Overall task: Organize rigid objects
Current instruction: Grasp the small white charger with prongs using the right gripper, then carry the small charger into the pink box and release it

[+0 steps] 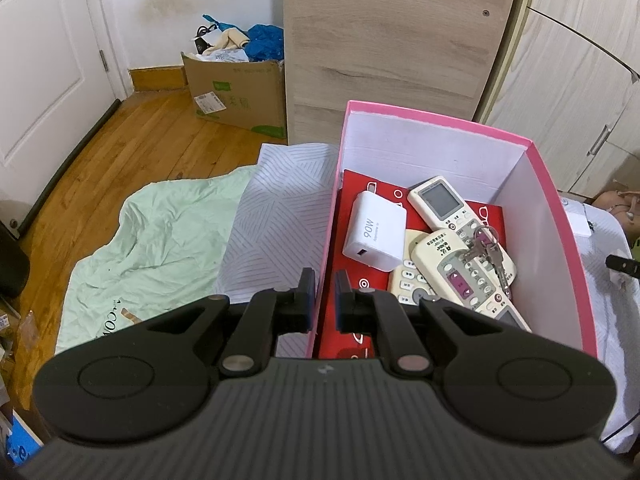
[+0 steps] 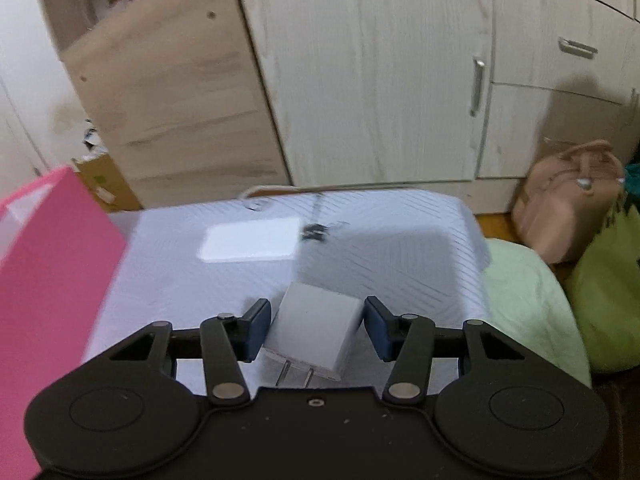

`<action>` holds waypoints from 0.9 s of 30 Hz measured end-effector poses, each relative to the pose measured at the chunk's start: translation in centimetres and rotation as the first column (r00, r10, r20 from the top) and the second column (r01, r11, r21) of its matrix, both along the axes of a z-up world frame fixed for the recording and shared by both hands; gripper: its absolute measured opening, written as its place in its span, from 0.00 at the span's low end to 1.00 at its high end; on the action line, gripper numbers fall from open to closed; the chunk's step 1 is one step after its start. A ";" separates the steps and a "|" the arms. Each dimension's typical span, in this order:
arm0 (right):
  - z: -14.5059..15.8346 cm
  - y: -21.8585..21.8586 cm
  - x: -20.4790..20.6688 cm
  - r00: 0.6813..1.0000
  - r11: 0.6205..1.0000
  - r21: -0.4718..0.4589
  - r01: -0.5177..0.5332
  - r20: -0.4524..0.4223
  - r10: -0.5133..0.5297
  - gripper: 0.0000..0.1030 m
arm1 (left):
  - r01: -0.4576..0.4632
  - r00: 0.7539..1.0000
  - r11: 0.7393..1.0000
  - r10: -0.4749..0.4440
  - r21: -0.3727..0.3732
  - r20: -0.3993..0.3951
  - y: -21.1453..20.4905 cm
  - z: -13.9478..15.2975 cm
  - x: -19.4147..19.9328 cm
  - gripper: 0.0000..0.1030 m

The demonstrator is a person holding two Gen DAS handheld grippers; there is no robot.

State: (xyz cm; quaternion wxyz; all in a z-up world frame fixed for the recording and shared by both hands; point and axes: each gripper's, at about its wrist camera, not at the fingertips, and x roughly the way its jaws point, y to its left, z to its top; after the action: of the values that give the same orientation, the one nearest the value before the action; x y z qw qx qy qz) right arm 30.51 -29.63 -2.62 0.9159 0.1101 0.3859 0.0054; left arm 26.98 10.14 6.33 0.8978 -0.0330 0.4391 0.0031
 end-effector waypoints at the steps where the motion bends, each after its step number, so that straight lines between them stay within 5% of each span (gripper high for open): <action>1: 0.6 0.6 -0.2 1.000 1.000 0.004 -0.017 0.018 0.017 0.55 | -0.001 1.000 1.000 0.001 -0.002 0.000 0.1 0.0 0.0 0.07; 8: 5.8 6.4 -2.0 0.967 0.974 0.077 -0.212 0.162 0.198 0.55 | -0.005 1.000 1.000 0.005 -0.006 -0.005 -0.4 -0.1 0.2 0.07; 16: 10.1 14.5 -3.8 0.875 0.872 0.166 -0.460 0.248 0.415 0.55 | 0.000 1.000 1.000 0.000 -0.024 -0.005 -0.2 -0.2 0.1 0.07; 22: 10.7 20.0 0.1 0.857 0.806 0.308 -0.506 0.077 0.509 0.55 | -0.015 1.000 0.995 0.014 -0.099 -0.013 0.9 -0.4 0.0 0.07; 27: 7.3 23.1 4.9 0.834 0.768 0.493 -0.408 -0.141 0.533 0.55 | -0.009 1.000 0.992 0.008 -0.128 -0.012 1.5 -0.5 -0.3 0.07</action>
State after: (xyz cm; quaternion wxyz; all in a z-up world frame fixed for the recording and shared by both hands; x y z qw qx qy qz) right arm 35.46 -6.54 4.70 0.7723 0.2141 0.5118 0.3095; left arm 26.71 11.61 5.87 0.8912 -0.0925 0.4435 -0.0210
